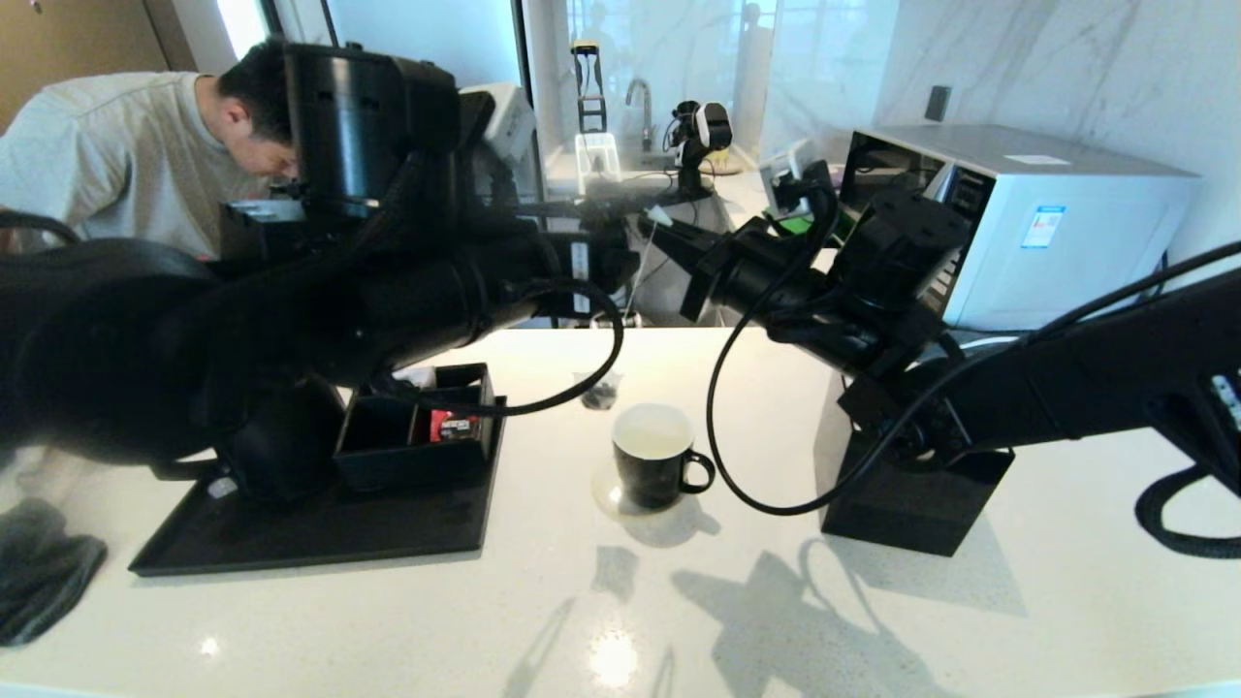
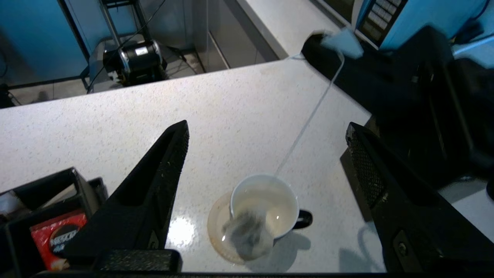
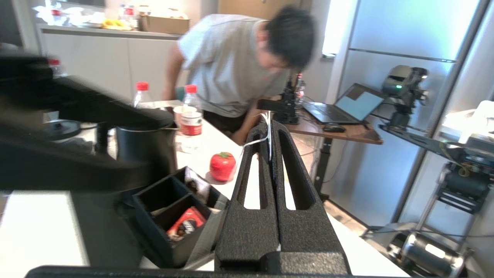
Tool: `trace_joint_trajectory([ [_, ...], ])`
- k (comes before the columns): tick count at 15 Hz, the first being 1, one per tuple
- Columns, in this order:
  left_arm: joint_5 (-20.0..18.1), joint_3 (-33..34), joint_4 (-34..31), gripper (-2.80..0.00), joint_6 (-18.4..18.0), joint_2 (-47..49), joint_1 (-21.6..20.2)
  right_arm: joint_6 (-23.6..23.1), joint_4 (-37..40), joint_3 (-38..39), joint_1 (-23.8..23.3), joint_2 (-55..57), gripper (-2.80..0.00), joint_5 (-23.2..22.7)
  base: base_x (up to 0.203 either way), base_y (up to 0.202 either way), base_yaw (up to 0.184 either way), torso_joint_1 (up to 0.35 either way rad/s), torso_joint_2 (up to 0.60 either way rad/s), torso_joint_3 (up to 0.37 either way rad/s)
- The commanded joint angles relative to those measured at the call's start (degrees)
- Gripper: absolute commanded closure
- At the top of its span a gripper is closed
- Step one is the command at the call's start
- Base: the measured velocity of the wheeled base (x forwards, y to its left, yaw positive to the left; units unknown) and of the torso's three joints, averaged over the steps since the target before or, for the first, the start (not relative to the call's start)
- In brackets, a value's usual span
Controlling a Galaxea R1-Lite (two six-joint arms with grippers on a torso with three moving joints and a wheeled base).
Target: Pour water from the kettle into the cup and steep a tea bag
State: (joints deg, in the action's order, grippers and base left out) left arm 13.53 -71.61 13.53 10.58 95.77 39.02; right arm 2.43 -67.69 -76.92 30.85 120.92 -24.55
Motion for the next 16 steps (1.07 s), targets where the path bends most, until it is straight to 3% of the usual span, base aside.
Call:
trace_joint_trajectory([
  [1,0.1,4.3,0.2,-2.80,0.0,-3.9,0.0,0.0,-0.4,-0.2,-0.4,0.2,0.00,-0.1,0.000,0.000,0.000,0.000,0.00,0.000],
  [2,0.1,5.8,0.2,0.00,0.0,-5.1,0.0,0.0,-0.4,-0.2,-0.4,0.3,0.00,-0.1,0.000,0.000,0.000,0.000,0.00,0.000],
  [9,0.2,13.8,0.1,0.00,-0.4,-9.7,0.0,-0.1,-0.6,0.2,-0.8,0.4,0.00,-0.1,0.000,0.000,0.000,0.000,0.00,0.000],
  [12,0.7,20.3,1.4,0.00,-0.5,-12.7,0.0,-0.2,-0.6,0.3,-1.8,0.2,0.00,-0.1,0.000,0.000,0.000,0.000,0.00,0.000],
  [16,0.7,33.9,15.2,0.00,-0.7,-15.0,-0.1,-0.2,-0.5,0.1,-1.8,-0.2,0.00,-0.1,0.000,0.000,0.000,0.000,0.00,0.000],
])
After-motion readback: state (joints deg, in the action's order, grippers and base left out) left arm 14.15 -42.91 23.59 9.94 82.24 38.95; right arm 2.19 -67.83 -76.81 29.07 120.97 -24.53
